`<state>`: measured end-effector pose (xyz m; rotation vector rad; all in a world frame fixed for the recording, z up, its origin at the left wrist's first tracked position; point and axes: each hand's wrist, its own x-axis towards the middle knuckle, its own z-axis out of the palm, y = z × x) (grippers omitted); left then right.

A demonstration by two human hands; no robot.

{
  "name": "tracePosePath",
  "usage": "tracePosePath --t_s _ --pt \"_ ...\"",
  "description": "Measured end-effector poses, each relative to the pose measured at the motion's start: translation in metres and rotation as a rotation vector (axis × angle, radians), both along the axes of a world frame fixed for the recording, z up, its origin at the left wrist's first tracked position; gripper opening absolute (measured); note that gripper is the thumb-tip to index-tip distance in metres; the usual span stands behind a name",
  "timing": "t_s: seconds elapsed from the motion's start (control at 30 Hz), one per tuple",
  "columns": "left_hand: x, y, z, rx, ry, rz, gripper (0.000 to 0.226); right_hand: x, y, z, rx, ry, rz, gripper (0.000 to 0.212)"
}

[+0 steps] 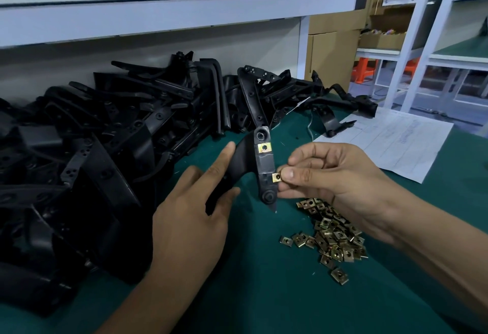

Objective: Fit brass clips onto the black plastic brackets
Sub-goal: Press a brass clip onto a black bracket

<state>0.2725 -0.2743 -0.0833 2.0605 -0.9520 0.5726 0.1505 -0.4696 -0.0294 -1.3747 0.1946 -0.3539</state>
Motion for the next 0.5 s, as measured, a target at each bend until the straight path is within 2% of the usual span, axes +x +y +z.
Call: tracePosePath --t_s 0.23,0.33,0.43,0.5 --pt "-0.001 0.001 0.001 -0.006 -0.036 0.003 0.071 0.002 0.018 -0.010 0.040 -0.017 -0.092 0.028" --pt "-0.004 -0.001 0.000 0.003 -0.031 -0.007 0.072 0.003 0.020 -0.013 0.071 -0.016 -0.060 0.023" --pt "0.005 0.000 0.001 0.021 -0.035 0.030 0.072 0.006 0.024 -0.014 -0.016 -0.006 -0.097 0.013" --pt "0.004 -0.003 0.004 0.024 -0.008 -0.025 0.072 0.009 0.028 -0.012 -0.095 -0.003 -0.159 0.014"
